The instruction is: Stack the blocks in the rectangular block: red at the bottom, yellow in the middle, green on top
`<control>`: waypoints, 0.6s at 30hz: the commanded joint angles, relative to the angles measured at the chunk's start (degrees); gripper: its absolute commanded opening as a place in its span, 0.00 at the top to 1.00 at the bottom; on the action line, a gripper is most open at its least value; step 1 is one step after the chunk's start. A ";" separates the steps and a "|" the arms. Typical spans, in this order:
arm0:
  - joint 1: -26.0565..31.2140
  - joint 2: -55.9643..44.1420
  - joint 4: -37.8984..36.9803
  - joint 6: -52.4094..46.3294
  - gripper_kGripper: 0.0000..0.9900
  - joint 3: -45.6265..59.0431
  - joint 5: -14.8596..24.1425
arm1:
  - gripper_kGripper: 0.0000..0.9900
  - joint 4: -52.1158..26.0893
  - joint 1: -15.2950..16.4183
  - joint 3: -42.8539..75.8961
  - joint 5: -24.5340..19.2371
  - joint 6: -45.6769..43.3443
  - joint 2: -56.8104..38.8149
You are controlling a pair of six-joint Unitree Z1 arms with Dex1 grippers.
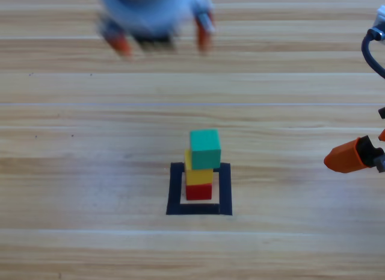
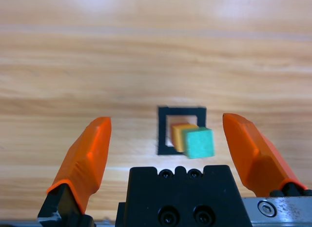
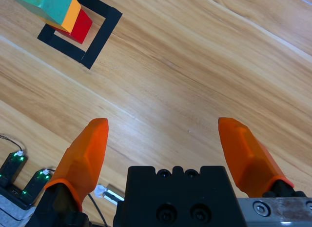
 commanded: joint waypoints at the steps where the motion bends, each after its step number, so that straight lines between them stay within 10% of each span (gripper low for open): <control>1: -10.41 -22.26 -8.03 4.30 0.01 19.93 12.16 | 0.00 -0.88 1.88 0.02 -0.53 0.21 2.82; 7: -13.14 -48.89 -46.26 22.06 0.00 66.86 10.75 | 0.00 -0.88 1.88 -0.07 -0.53 0.30 2.73; 18: -13.23 -53.90 -60.50 30.76 0.00 81.80 6.45 | 0.00 -0.88 1.88 -0.15 -0.53 0.47 2.91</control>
